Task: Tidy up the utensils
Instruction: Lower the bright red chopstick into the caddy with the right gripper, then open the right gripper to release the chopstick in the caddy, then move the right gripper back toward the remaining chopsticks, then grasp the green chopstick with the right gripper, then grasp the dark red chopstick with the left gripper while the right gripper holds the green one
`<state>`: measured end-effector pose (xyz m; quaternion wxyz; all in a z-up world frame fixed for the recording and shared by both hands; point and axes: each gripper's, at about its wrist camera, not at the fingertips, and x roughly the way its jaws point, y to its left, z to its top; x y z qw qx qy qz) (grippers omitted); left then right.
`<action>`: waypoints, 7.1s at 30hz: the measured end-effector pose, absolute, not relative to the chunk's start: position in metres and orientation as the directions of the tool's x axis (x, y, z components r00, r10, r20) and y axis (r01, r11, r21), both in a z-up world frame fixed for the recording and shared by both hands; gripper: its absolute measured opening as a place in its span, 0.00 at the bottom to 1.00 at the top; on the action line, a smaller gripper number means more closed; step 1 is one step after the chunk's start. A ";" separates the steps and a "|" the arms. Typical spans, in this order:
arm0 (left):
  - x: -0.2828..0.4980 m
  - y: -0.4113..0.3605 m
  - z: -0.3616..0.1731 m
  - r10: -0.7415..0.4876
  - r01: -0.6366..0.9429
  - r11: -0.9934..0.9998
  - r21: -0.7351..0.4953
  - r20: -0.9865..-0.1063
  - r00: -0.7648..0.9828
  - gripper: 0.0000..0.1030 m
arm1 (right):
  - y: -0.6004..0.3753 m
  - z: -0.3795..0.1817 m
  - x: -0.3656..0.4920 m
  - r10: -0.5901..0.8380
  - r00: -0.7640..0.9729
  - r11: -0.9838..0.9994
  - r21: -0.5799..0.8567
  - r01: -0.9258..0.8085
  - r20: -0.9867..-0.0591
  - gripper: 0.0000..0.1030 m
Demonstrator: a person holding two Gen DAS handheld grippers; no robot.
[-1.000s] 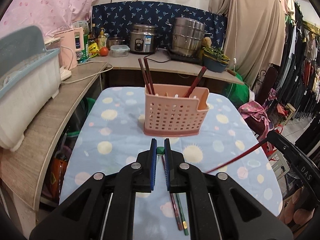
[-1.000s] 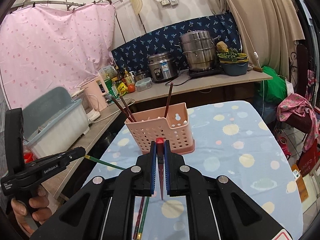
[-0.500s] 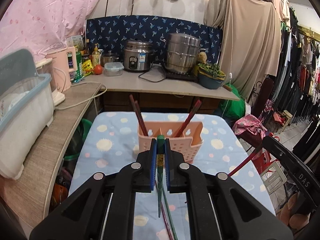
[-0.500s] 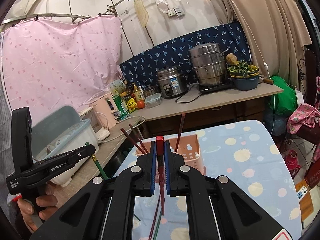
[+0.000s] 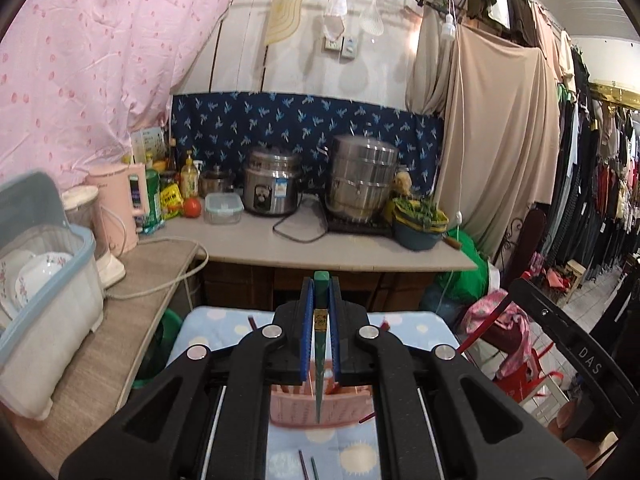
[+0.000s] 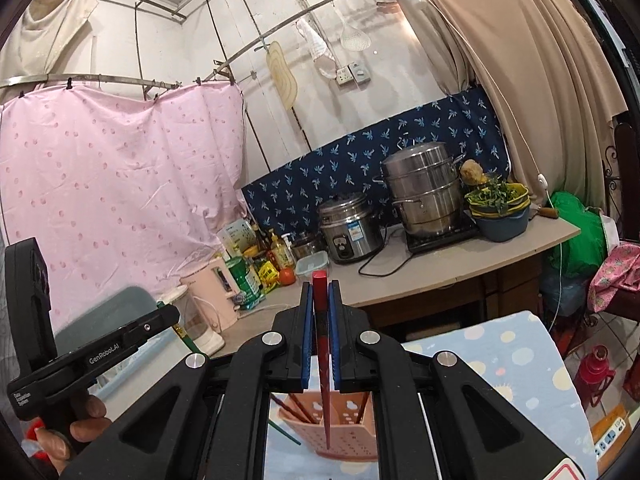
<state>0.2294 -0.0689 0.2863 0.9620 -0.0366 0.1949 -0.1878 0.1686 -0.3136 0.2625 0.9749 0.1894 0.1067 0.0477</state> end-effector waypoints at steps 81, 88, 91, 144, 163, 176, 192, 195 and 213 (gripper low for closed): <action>0.170 -0.044 0.109 -0.272 0.314 0.948 -0.048 -0.631 0.726 0.52 | -0.249 0.110 0.090 0.163 0.843 0.957 0.291 -0.009 -0.512 0.27; 0.146 -0.033 0.065 -0.236 0.288 0.957 -0.046 -0.701 0.673 0.52 | -0.230 0.062 0.063 0.153 0.776 0.964 0.265 0.019 -0.611 0.29; 0.139 -0.025 0.047 -0.229 0.265 0.962 -0.067 -0.727 0.647 0.52 | -0.221 0.041 0.052 0.133 0.751 0.972 0.232 0.028 -0.647 0.29; 0.087 -0.012 -0.024 -0.209 0.245 0.966 -0.087 -0.817 0.537 0.65 | -0.167 -0.036 0.009 0.086 0.660 0.992 0.123 0.010 -0.746 0.06; 0.081 -0.055 -0.030 -0.251 0.329 0.941 -0.082 -0.819 0.515 0.76 | -0.210 -0.037 0.005 0.060 0.668 0.974 0.189 0.123 -0.741 0.07; 0.080 -0.063 -0.036 -0.240 0.340 0.939 -0.060 -0.820 0.519 0.44 | -0.211 -0.036 0.004 0.067 0.669 0.973 0.195 0.119 -0.740 0.07; 0.075 -0.059 -0.033 -0.307 0.368 0.920 -0.135 -0.830 0.464 0.07 | -0.208 -0.032 0.000 0.086 0.673 0.974 0.205 0.100 -0.735 0.07; 0.074 -0.054 -0.028 -0.322 0.365 0.918 -0.156 -0.829 0.457 0.07 | -0.209 -0.027 -0.002 0.091 0.680 0.972 0.212 0.097 -0.728 0.07; 0.063 -0.033 0.047 -0.403 0.358 0.905 -0.228 -0.729 0.553 0.07 | -0.215 0.043 -0.008 0.123 0.787 0.966 0.254 0.044 -0.605 0.07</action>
